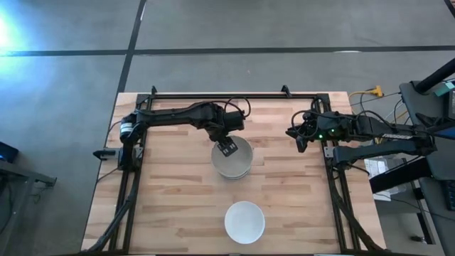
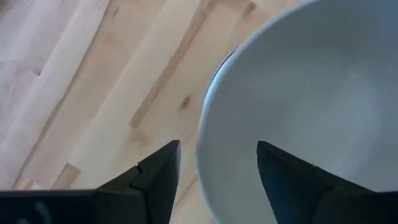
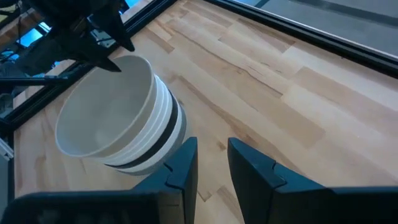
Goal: Nest bowls inside each other
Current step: Stack the light grey bowl on top of the white bowl, then stack the white bowl on top of the light grey bowl
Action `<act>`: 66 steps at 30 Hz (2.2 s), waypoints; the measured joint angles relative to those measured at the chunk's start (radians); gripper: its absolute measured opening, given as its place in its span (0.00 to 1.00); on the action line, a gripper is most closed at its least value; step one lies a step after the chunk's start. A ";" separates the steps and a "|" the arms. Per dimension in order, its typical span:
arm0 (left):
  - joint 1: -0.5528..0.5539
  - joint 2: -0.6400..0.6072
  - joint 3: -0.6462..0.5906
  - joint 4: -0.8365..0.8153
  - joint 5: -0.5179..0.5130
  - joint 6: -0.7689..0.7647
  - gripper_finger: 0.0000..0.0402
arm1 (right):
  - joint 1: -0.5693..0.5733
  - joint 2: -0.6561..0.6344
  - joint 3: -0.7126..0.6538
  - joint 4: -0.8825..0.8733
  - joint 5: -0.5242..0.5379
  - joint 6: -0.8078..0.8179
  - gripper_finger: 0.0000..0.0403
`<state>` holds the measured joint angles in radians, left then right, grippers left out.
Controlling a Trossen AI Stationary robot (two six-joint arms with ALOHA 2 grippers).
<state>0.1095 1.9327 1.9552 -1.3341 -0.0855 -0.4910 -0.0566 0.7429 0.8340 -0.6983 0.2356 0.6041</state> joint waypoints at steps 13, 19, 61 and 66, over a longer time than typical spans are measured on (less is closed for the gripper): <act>0.002 -0.006 0.052 -0.011 -0.034 0.001 0.49 | 0.000 0.000 -0.001 0.001 0.000 -0.003 0.21; 0.001 -0.092 0.058 -0.005 -0.115 0.032 0.49 | 0.000 0.000 -0.003 0.031 -0.014 -0.004 0.21; -0.008 -1.110 -1.173 1.167 -0.012 0.040 0.49 | 0.338 0.263 -0.004 0.624 -0.114 0.308 0.21; -0.008 -1.069 -1.171 1.177 0.057 -0.052 0.49 | 0.346 0.263 -0.004 0.622 -0.116 0.375 0.21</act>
<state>0.1017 0.8640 0.7847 -0.1572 -0.0282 -0.5427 0.2896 1.0061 0.8299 -0.0766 0.1199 0.9793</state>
